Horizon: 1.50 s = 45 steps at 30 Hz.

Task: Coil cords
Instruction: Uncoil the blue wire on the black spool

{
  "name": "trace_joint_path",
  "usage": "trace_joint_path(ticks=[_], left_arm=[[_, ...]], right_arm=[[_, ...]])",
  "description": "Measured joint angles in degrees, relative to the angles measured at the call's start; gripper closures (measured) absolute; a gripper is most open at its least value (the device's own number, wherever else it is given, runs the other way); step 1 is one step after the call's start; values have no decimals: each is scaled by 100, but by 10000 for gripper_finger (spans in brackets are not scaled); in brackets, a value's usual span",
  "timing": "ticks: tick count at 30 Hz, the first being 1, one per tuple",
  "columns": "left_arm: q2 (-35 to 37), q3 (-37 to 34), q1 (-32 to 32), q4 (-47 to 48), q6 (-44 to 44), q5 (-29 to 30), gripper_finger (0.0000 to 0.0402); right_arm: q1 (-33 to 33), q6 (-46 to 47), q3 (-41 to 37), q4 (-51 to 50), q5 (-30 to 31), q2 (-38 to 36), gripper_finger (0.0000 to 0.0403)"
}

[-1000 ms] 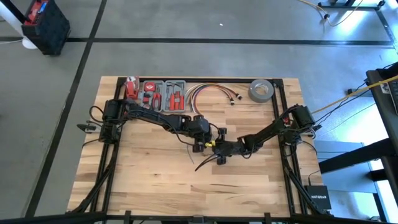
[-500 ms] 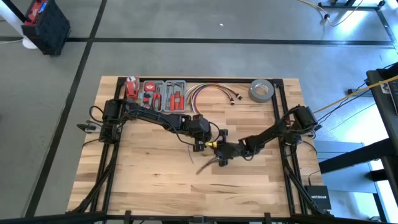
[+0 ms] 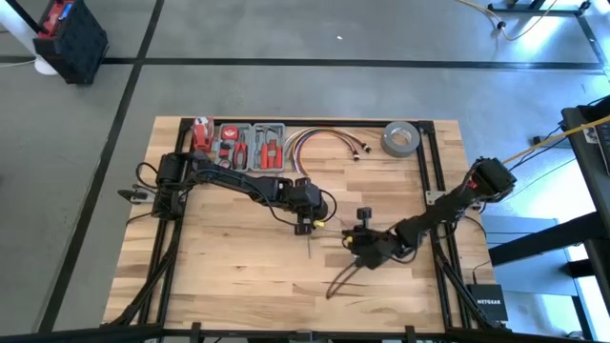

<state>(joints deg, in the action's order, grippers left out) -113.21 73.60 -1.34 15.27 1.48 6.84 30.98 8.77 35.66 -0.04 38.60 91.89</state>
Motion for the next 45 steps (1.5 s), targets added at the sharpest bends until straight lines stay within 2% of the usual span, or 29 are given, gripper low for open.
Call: trace_joint_path(ticks=[7,12,19,28,33,38,45], left_arm=[[0,-2,-18,67,0,3,384],[14,-2,-5,94,-60,-6,384],[219,-5,-37,719,-282,-10,384],[475,-20,-278,1560,-446,107,384],[554,-35,-346,1462,-443,472,384],[575,-33,-403,1172,-429,490,384],[553,-30,-548,1022,-299,205,384]], right_arm=[[288,284,7,-9,247,-57,403],[285,350,21,-15,185,-59,403],[347,331,221,-139,-27,-59,403],[899,813,592,-1363,244,-129,403],[1032,1091,733,-1696,539,-142,403],[1030,1094,763,-1673,542,-142,403],[1026,1091,761,-1695,633,-142,403]])
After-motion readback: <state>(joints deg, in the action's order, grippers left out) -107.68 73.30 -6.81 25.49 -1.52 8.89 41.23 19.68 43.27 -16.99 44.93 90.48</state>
